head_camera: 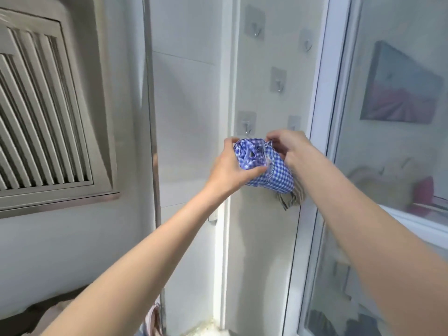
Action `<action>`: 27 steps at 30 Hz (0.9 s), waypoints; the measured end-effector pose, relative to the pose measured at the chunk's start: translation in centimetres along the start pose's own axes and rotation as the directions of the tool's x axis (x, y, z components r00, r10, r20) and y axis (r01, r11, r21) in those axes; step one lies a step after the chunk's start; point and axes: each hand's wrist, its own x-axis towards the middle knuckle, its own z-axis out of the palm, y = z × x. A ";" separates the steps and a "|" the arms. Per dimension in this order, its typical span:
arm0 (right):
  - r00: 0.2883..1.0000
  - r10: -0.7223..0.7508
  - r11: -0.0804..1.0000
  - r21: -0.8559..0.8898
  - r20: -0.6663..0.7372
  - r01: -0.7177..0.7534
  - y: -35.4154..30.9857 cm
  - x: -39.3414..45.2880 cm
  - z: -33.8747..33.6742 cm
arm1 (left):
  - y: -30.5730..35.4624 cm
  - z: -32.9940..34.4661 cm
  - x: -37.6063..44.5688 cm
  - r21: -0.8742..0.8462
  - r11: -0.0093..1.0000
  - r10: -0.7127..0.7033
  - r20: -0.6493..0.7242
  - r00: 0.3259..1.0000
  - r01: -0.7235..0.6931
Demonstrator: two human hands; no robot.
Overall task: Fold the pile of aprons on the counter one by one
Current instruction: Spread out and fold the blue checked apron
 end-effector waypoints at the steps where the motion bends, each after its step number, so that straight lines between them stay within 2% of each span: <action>1: 1.000 -0.018 1.000 0.005 -0.006 0.018 -0.4 0.7 0.3 | 0.0 0.4 0.7 0.051 0.999 0.015 -0.050 0.999 -0.012; 6: 0.991 -0.119 0.993 -0.014 -0.067 0.118 -0.5 3.8 2.5 | -0.4 1.0 3.4 0.086 0.995 0.068 -0.170 0.983 -0.054; 9: 0.986 -0.157 0.986 -0.061 -0.058 0.153 -0.3 4.9 3.4 | -0.9 1.0 4.2 0.082 0.995 0.072 -0.195 0.978 -0.057; 13: 0.974 -0.196 0.981 -0.033 -0.117 0.193 -1.2 4.9 2.2 | 0.3 2.3 4.7 0.101 0.986 0.149 -0.196 0.969 -0.131; 15: 0.957 -0.247 0.969 -0.047 -0.153 0.242 -2.8 5.3 0.8 | 1.7 3.7 5.1 0.053 0.984 0.180 -0.212 0.961 -0.172; 17: 0.924 -0.332 0.941 -0.136 -0.190 0.310 -4.4 6.1 -0.9 | 3.1 5.4 5.9 -0.063 0.979 0.175 -0.212 0.962 -0.192; 20: 0.882 -0.417 0.869 -0.379 -0.219 0.317 -5.1 7.2 -3.5 | 4.0 8.5 7.0 -0.151 0.983 0.093 -0.094 0.991 -0.106; 22: 0.879 -0.423 0.813 -0.520 -0.221 0.261 -4.2 8.0 -5.1 | 3.4 10.7 7.8 -0.118 0.993 0.014 0.022 1.000 -0.011; 25: 0.910 -0.363 0.784 -0.594 -0.201 0.182 -1.9 9.4 -6.6 | 1.9 12.8 9.0 -0.051 0.995 -0.081 0.083 0.993 0.085; 27: 0.908 -0.377 0.761 -0.619 -0.181 0.193 -0.9 10.7 -6.6 | 1.3 13.2 10.0 -0.052 0.991 -0.119 0.078 0.990 0.124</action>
